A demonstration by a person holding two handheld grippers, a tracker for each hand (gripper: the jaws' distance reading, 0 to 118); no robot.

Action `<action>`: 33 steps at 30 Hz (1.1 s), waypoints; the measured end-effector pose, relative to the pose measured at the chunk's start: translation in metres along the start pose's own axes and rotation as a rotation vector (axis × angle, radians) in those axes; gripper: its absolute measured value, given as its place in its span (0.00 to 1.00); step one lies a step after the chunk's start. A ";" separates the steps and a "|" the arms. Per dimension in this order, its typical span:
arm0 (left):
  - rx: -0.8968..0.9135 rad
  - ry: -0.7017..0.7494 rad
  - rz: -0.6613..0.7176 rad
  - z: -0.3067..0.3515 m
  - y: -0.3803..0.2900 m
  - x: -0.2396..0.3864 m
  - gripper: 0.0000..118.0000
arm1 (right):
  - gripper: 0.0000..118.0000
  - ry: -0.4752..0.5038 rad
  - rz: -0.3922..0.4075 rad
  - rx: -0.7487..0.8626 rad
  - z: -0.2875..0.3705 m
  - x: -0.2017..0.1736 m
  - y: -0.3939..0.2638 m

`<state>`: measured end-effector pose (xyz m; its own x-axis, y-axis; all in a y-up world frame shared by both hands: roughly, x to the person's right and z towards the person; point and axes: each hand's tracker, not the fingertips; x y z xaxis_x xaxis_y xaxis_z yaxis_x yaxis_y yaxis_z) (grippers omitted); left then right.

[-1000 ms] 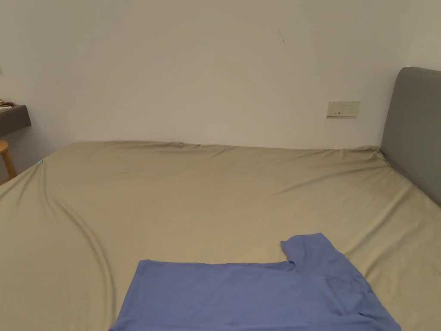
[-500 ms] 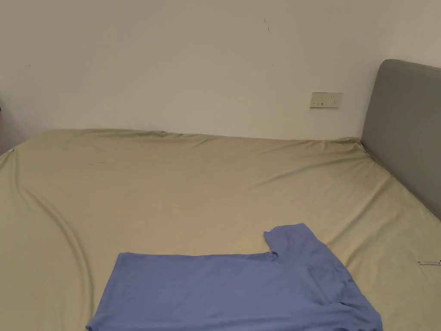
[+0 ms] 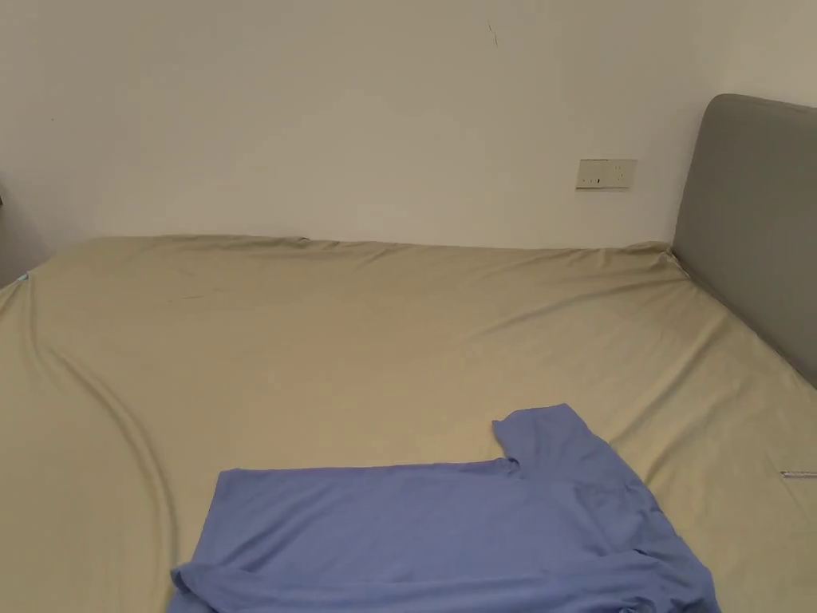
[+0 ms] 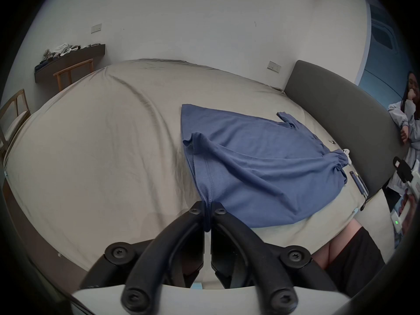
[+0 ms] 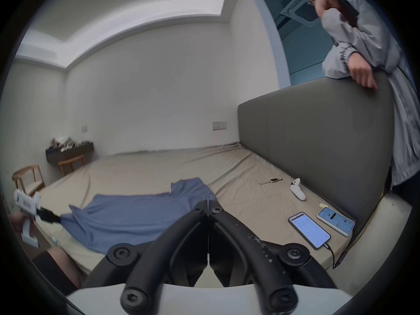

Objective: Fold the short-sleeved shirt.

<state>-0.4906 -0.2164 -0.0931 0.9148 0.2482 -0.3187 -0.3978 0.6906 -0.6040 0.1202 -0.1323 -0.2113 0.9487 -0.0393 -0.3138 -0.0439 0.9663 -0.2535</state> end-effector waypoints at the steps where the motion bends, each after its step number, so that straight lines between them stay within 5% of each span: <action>1: 0.003 0.000 0.011 0.001 0.001 -0.002 0.03 | 0.01 0.009 0.045 -0.040 -0.012 0.000 -0.001; 3: 0.044 0.064 -0.074 -0.001 0.002 -0.002 0.03 | 0.02 0.022 0.102 -0.137 -0.045 0.001 -0.008; 4: 0.044 0.075 -0.093 -0.002 0.001 0.001 0.03 | 0.10 0.050 0.109 -0.229 -0.069 0.005 -0.017; 5: 0.038 0.076 -0.100 -0.003 0.001 0.002 0.03 | 0.35 0.078 0.077 -0.293 -0.088 0.009 -0.024; 7: 0.033 0.077 -0.105 -0.007 -0.001 0.006 0.03 | 1.00 0.101 0.046 -0.444 -0.135 0.015 -0.047; 8: 0.034 0.079 -0.105 -0.007 -0.001 0.006 0.03 | 0.99 0.182 0.030 -0.425 -0.149 0.022 -0.054; 11: 0.010 0.026 -0.030 -0.007 -0.001 0.008 0.03 | 0.98 0.038 0.069 -0.562 -0.191 0.036 -0.073; 14: 0.009 0.033 -0.026 -0.005 0.001 0.003 0.03 | 0.97 0.013 -0.023 -0.573 -0.219 0.038 -0.092; 16: 0.008 0.036 -0.024 -0.005 0.002 0.001 0.03 | 0.81 0.010 -0.080 -0.670 -0.229 0.039 -0.096; 18: 0.005 0.034 -0.017 -0.004 0.003 -0.002 0.03 | 0.77 0.002 -0.058 -0.670 -0.229 0.033 -0.102; 19: 0.005 0.033 -0.014 -0.004 0.003 -0.001 0.03 | 0.62 0.008 0.012 -0.639 -0.226 0.029 -0.098; 21: 0.002 0.031 -0.014 -0.004 0.003 -0.001 0.03 | 0.08 0.055 0.012 -0.654 -0.227 0.025 -0.095; 24: -0.001 0.042 -0.031 -0.005 0.003 0.003 0.03 | 0.07 0.010 0.148 -0.598 -0.214 0.005 -0.085; 25: -0.001 0.042 -0.030 -0.004 0.003 0.003 0.03 | 0.07 0.075 0.120 -0.611 -0.214 0.006 -0.087; 27: 0.003 0.035 -0.026 -0.003 0.003 0.005 0.03 | 0.07 0.055 0.099 -0.616 -0.210 0.009 -0.086; 30: 0.018 0.039 -0.025 0.005 0.006 0.006 0.03 | 0.07 0.059 -0.035 -0.565 -0.205 0.026 -0.081; 33: 0.043 0.022 -0.042 0.025 0.004 0.013 0.03 | 0.07 0.084 -0.037 -0.523 -0.176 0.035 -0.066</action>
<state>-0.4787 -0.1937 -0.0816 0.9285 0.2036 -0.3104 -0.3555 0.7288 -0.5853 0.1011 -0.2419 -0.3671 0.9251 -0.1123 -0.3628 -0.1811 0.7092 -0.6814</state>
